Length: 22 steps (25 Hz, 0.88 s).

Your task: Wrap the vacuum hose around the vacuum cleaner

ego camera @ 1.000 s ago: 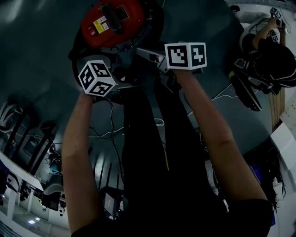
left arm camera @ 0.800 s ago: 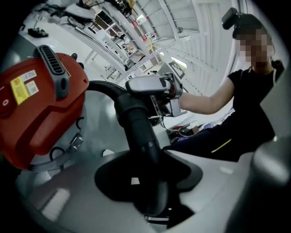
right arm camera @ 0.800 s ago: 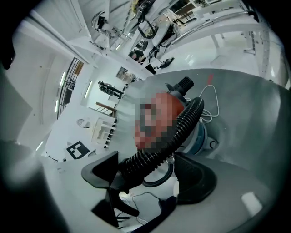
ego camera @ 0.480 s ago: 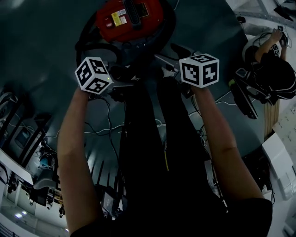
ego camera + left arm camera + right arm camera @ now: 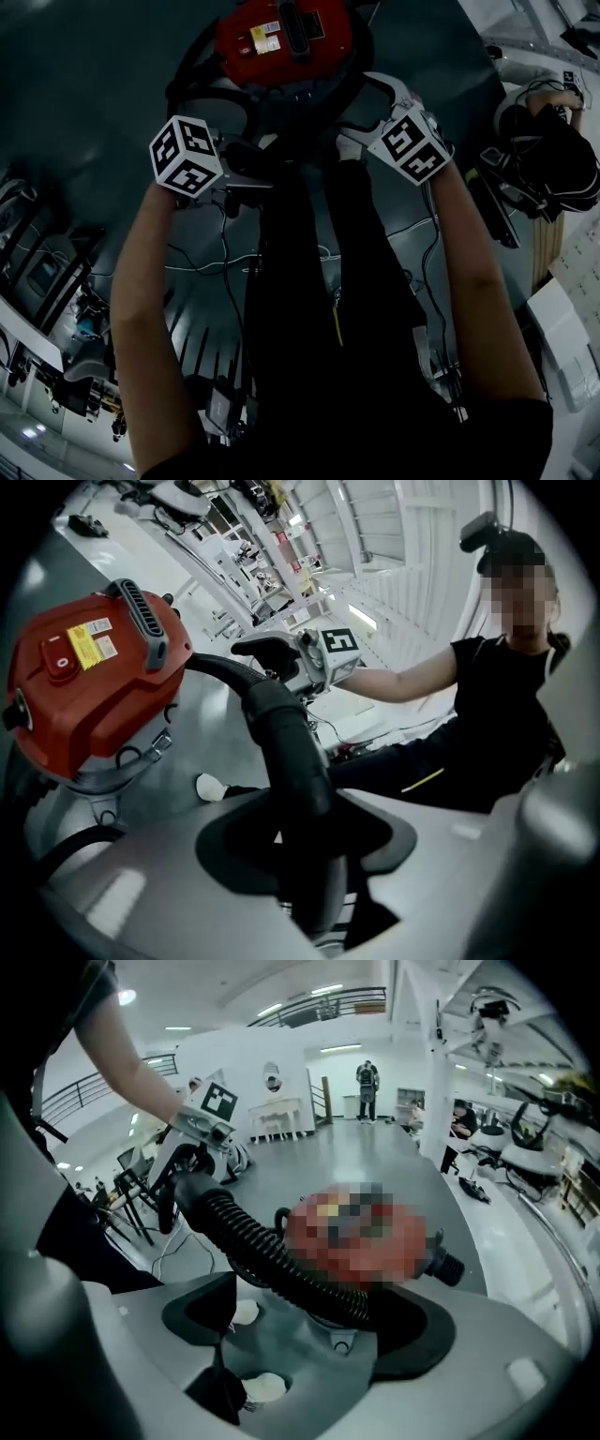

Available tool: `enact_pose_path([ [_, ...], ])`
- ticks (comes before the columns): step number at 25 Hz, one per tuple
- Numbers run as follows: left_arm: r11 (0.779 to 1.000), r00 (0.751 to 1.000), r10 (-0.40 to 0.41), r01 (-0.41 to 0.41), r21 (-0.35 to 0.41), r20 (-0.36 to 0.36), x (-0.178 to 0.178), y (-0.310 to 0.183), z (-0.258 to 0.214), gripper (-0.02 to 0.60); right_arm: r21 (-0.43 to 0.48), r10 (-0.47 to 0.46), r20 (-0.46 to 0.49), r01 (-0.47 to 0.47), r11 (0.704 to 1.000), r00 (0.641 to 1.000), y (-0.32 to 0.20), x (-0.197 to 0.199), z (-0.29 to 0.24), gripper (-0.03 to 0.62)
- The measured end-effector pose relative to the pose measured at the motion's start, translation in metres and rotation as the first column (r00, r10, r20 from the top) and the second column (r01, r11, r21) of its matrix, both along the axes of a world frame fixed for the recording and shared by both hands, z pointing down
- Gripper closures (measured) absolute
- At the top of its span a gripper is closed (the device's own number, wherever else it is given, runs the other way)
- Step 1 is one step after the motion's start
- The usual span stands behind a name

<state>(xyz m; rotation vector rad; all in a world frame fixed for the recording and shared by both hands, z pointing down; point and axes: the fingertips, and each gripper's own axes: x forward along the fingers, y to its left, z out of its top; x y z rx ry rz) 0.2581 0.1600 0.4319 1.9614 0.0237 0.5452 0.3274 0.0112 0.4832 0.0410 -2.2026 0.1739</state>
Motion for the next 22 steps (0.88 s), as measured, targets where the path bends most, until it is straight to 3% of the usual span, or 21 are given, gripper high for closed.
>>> enact_pose_path([
  [3,1.000,1.000,0.023,-0.023,-0.014,-0.017,-0.008,0.006,-0.013,0.397,0.070,-0.122,-0.043,0.125,0.990,0.992,0.001,-0.015,0.003,0.145],
  [6,0.999,0.999,0.035,-0.036,-0.022,-0.042,-0.014,0.007,-0.028,0.396,0.128,-0.277,-0.117,0.291,0.948,0.954,0.010,-0.030,0.012,0.146],
  [10,0.997,0.997,0.073,-0.074,-0.025,-0.036,-0.026,0.014,-0.037,0.393,0.190,-0.403,-0.150,0.426,0.885,0.903,0.020,-0.047,0.014,0.265],
  [12,0.997,0.997,0.072,-0.073,-0.022,-0.024,-0.036,0.016,-0.037,0.394,0.194,-0.436,-0.155,0.460,0.866,0.887,0.027,-0.053,0.012,0.332],
  [14,0.997,0.997,0.075,-0.075,0.001,-0.003,-0.044,0.018,-0.034,0.397,0.173,-0.440,-0.163,0.465,0.868,0.883,0.034,-0.054,0.011,0.352],
  [18,0.994,0.997,0.058,-0.062,0.092,0.045,-0.059,0.011,-0.030,0.403,0.112,-0.373,-0.154,0.391,0.914,0.915,0.038,-0.056,0.002,0.364],
  [22,0.982,0.991,0.049,-0.071,0.177,0.124,-0.076,0.003,-0.025,0.419,0.037,-0.341,-0.163,0.351,0.936,0.926,0.048,-0.059,-0.004,0.368],
])
